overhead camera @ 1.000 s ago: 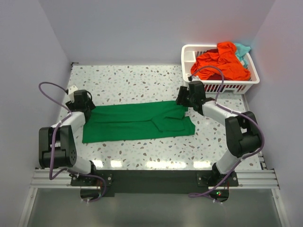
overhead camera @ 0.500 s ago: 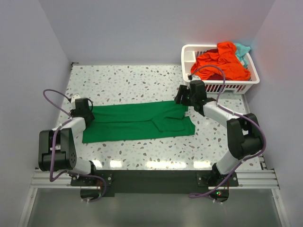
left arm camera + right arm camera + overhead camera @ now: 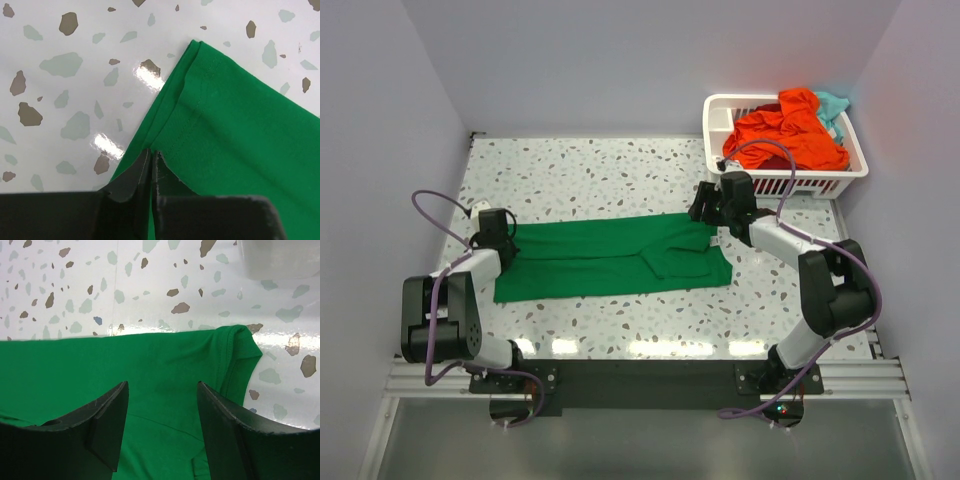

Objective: Fold and stack the t-shirts
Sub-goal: Fold the tshirt

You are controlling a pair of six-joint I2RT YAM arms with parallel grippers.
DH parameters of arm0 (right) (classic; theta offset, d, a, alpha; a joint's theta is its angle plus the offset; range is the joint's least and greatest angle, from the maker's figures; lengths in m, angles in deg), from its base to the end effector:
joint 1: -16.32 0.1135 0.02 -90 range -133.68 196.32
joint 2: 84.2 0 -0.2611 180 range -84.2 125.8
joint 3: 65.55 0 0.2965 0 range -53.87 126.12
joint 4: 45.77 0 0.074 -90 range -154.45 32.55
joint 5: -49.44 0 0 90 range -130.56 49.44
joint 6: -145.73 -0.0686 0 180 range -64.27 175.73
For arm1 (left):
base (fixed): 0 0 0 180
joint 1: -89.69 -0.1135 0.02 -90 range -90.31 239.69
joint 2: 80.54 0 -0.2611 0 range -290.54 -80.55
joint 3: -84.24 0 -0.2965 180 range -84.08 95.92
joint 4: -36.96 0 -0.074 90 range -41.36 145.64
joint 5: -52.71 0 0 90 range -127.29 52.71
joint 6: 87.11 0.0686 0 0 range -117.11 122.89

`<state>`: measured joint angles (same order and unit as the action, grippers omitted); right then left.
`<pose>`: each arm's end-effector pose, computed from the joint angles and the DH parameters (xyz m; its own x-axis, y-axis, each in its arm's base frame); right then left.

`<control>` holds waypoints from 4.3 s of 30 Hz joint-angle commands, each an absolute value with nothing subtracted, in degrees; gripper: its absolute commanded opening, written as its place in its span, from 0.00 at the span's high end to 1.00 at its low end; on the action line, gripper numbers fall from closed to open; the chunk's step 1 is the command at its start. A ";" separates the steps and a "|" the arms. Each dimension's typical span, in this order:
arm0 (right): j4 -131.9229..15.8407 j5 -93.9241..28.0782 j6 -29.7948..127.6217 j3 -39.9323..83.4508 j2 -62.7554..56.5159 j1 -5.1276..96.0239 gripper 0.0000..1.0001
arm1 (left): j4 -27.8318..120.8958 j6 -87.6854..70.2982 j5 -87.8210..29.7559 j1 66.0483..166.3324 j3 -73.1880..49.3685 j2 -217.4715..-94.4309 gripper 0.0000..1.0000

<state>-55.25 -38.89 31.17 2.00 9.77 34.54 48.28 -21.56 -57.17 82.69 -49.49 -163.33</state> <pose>0.3975 0.1329 0.1584 -0.6458 0.2248 -0.7297 -0.0731 0.9330 0.3522 0.3133 0.0620 0.0934 -0.5286 -0.4571 -0.7153 -0.6151 0.7870 -0.0483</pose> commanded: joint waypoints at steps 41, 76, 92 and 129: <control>-62.54 -48.29 32.27 -1.58 -1.75 46.90 0.39 | 42.50 -24.97 -70.09 103.40 -49.36 -152.43 0.16; -67.38 -57.17 29.80 1.14 11.07 66.77 0.49 | 28.69 -23.92 -56.28 103.67 -50.15 -165.27 0.08; -70.89 -63.15 29.98 3.17 11.87 66.77 0.87 | 28.33 -23.92 -55.40 103.67 -50.50 -165.54 0.08; -72.39 -62.62 34.55 9.58 15.82 72.31 0.56 | 28.25 -23.83 -53.29 103.67 -49.89 -167.64 0.09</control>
<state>-71.95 -60.57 34.12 7.07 15.17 72.77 31.49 -24.56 -53.50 103.60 -50.45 -167.22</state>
